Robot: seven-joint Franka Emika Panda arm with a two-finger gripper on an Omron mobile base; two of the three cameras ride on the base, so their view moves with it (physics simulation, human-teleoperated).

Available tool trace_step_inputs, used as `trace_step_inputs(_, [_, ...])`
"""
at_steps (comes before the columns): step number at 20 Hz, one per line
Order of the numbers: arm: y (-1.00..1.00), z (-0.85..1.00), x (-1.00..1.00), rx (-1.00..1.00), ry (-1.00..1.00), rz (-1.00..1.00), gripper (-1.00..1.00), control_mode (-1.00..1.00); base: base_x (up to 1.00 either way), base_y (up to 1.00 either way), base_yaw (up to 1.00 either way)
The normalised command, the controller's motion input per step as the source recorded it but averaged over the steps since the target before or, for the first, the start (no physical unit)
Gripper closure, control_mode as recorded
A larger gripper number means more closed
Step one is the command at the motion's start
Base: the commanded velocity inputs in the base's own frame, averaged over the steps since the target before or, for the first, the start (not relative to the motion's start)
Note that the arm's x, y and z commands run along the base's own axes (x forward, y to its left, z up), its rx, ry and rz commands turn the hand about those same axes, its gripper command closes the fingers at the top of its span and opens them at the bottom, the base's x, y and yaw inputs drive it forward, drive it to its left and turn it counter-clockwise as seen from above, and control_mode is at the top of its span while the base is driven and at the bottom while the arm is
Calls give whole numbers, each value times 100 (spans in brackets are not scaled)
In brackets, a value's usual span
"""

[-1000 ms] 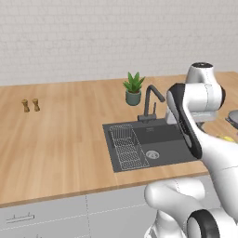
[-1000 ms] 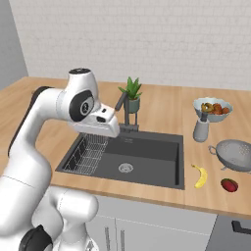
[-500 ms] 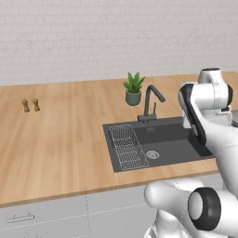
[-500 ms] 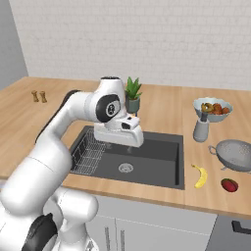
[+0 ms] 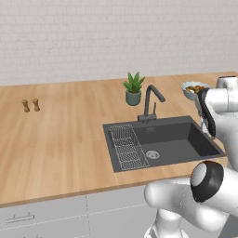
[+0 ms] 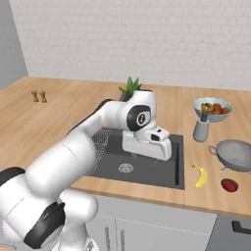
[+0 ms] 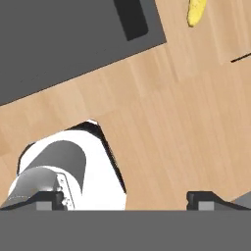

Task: Put the colander in the sink, put the banana, mango in the colander, and turn on the sink faucet and pour water over the colander.

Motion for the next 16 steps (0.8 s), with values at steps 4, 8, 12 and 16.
trace_step_inputs(4, [-72,-21,6,0,16,-11,-100,-100,0,0,0])
trace_step_inputs(8, [-51,-15,13,-2,9,-4,-100,-100,0,0,0])
trace_step_inputs(12, [-43,0,21,-8,12,0,-100,-100,0,0,0])
trace_step_inputs(16, [-50,0,27,-5,8,8,-100,-100,0,0,0])
